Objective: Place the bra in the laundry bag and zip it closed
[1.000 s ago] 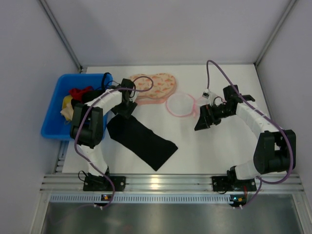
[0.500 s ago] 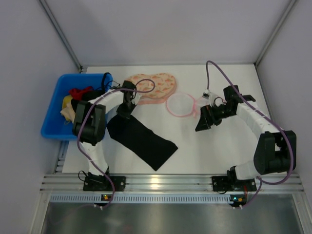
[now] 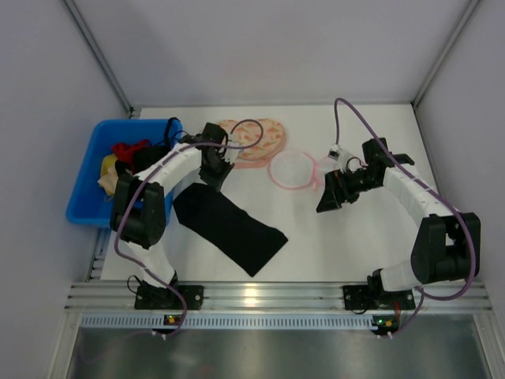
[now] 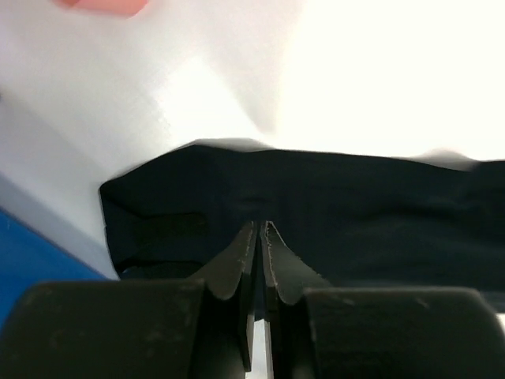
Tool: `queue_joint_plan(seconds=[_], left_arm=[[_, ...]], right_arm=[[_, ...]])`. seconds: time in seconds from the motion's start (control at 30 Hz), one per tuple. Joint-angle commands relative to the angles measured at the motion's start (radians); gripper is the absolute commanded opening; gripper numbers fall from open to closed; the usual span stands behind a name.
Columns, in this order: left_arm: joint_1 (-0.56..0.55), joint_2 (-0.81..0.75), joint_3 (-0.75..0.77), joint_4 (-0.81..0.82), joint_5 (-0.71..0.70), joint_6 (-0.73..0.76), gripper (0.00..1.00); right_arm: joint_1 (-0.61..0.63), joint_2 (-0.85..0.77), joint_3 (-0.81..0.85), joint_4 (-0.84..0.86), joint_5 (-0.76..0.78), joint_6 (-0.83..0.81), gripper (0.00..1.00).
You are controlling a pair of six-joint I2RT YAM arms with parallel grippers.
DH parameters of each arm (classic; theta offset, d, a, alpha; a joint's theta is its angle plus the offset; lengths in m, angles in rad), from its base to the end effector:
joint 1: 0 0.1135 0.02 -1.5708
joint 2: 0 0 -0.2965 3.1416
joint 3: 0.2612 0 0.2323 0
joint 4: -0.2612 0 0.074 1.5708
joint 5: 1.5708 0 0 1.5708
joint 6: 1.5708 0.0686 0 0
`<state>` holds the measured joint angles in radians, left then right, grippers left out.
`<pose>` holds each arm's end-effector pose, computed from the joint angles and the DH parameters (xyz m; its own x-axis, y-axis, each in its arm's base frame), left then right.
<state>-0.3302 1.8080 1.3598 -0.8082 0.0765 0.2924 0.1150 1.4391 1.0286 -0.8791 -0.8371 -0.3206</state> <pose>0.3407 -0.1223 0.2231 -0.7618 0.5649 -0.3171 0.5903 0.8070 0.0195 0.2366 0.0786 0.2577 -0.8170 -0.3068 -0.4882 -0.5680 0.5741 0.5897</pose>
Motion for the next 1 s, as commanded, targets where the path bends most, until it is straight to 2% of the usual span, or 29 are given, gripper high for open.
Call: queue_joint_plan(seconds=[0.0,0.03,0.07,0.1,0.2,0.4,0.57,0.97], left_arm=[[-0.044,-0.027,0.054,-0.046,0.007,-0.016,0.33],[-0.041,-0.027,0.068,-0.051,-0.047,-0.031,0.33],[-0.041,-0.001,0.084,-0.055,-0.119,-0.048,0.49],[-0.035,0.016,0.106,-0.065,-0.214,-0.041,0.54],[-0.007,0.073,0.177,-0.098,-0.305,0.0,0.59],[0.124,0.154,0.262,-0.175,-0.279,0.154,0.6],[0.163,0.197,0.256,-0.2,-0.23,0.257,0.6],[0.163,0.3,0.205,-0.201,-0.15,0.258,0.57]], right_arm=[[-0.003,-0.032,0.053,0.012,-0.028,-0.003,0.91],[-0.002,-0.031,0.054,0.012,-0.028,-0.003,0.92],[-0.002,-0.031,0.054,0.012,-0.03,-0.002,0.92],[-0.003,-0.028,0.054,0.012,-0.03,-0.003,0.93],[-0.002,-0.026,0.054,0.005,-0.028,-0.006,0.94],[-0.002,-0.042,0.031,-0.008,-0.02,-0.028,0.95],[-0.003,-0.045,0.018,-0.008,-0.019,-0.034,0.95],[-0.002,-0.037,0.024,-0.009,-0.008,-0.032,0.95]])
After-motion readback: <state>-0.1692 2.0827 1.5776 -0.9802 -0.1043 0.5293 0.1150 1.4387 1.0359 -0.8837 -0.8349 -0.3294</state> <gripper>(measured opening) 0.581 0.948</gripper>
